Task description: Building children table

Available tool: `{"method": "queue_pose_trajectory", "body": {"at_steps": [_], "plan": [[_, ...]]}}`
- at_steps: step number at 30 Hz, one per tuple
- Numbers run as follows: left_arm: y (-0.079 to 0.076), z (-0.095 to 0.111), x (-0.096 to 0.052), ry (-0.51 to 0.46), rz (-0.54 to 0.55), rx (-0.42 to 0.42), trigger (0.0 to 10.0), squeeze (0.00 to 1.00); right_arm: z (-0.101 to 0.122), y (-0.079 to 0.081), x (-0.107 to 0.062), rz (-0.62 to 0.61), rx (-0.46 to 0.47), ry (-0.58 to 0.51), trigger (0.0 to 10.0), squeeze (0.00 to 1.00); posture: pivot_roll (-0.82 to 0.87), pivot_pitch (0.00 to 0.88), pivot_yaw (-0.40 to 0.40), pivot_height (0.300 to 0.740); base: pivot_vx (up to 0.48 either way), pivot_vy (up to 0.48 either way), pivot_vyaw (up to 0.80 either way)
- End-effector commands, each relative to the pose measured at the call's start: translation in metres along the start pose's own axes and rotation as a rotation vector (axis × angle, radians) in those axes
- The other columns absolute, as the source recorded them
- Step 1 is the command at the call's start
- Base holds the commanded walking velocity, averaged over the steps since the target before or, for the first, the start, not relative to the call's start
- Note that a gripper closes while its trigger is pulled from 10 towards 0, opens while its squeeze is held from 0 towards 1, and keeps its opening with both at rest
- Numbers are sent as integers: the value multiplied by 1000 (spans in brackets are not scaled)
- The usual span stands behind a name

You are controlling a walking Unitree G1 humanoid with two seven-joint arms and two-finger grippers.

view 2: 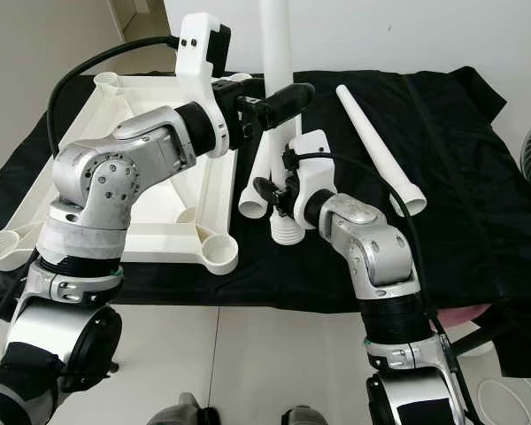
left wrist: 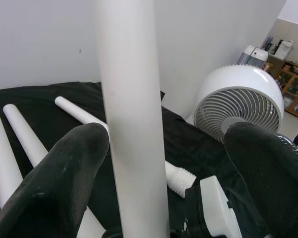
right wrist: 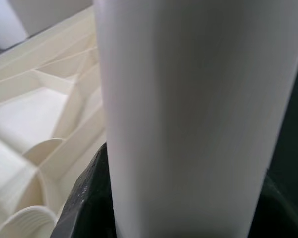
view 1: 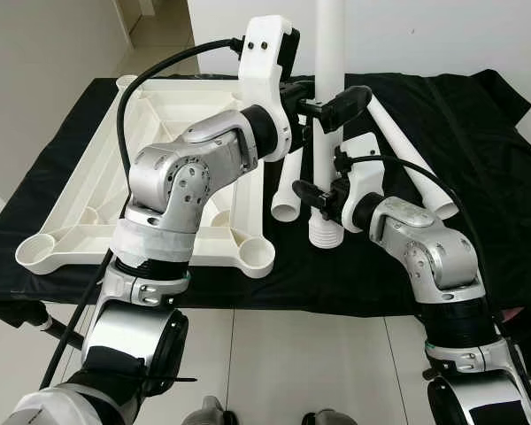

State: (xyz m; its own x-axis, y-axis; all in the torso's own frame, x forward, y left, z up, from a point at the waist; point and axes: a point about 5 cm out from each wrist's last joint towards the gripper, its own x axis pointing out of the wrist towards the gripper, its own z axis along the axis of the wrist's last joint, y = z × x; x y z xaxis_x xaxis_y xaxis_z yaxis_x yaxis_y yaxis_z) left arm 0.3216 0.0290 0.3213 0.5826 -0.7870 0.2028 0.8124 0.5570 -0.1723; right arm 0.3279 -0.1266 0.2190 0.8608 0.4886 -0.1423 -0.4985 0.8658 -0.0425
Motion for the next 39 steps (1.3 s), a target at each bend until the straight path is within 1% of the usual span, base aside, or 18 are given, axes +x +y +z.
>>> {"method": "queue_pose_trajectory", "body": {"at_steps": [1,5,6,8,10,12,14,15,18,20,27,29,30,33,35,37,38,39], "plan": [[5,2,-2,-11,16,22,10000,0,8,-1,1,-14,13,-42,10000,0,-135,63,74,740,0,0,0],[10,2,-4,-18,51,26,10000,0,10,-4,1,-36,28,-68,10000,0,-136,62,75,740,0,0,0],[16,2,-6,-32,91,26,10000,0,13,-7,1,-61,47,-94,10000,0,-136,62,75,740,0,0,0],[16,2,-6,-32,91,26,10000,0,13,-7,1,-61,47,-94,10000,0,-136,62,75,740,0,0,0],[25,-5,-12,-41,145,34,10000,0,21,-12,-1,-126,67,-214,10000,0,-136,58,73,740,0,0,0],[25,-5,-12,-41,145,34,10000,0,21,-12,-1,-126,67,-214,10000,0,-136,58,73,740,0,0,0],[25,-19,-18,-22,150,101,10000,0,25,-15,-5,-178,74,-308,10000,0,-136,58,75,740,0,0,0],[25,-19,-18,-22,150,101,10000,0,25,-15,-5,-178,74,-308,10000,0,-136,58,75,740,0,0,0],[18,-38,-24,21,101,186,10000,0,24,-17,-7,-206,92,-337,10000,0,-137,57,76,740,0,0,0],[12,-47,-30,13,64,240,10000,0,21,-19,-8,-223,105,-338,10000,0,-137,56,79,740,0,0,0],[14,-65,-45,62,20,254,10000,0,19,-24,-12,-265,121,-361,10000,0,-148,45,90,740,0,0,0],[17,-70,-55,75,-2,262,10000,0,19,-27,-13,-285,124,-379,10000,0,-151,43,93,740,0,0,0],[17,-70,-55,75,-2,262,10000,0,19,-27,-13,-285,124,-379,10000,0,-151,43,93,740,0,0,0],[22,-82,-74,129,-46,281,10000,0,18,-30,-15,-303,116,-405,10000,0,-150,37,96,740,0,0,0],[22,-82,-74,129,-46,281,10000,0,18,-30,-15,-303,116,-405,10000,0,-150,37,96,740,0,0,0],[23,-85,-80,146,-58,289,10000,0,18,-31,-15,-308,112,-407,10000,0,-150,37,96,740,0,0,0],[25,-89,-87,174,-79,293,10000,0,19,-32,-16,-311,109,-410,10000,0,-138,38,88,740,0,0,0],[25,-89,-87,174,-79,293,10000,0,19,-32,-16,-311,109,-410,10000,0,-138,38,88,740,0,0,0]]}}
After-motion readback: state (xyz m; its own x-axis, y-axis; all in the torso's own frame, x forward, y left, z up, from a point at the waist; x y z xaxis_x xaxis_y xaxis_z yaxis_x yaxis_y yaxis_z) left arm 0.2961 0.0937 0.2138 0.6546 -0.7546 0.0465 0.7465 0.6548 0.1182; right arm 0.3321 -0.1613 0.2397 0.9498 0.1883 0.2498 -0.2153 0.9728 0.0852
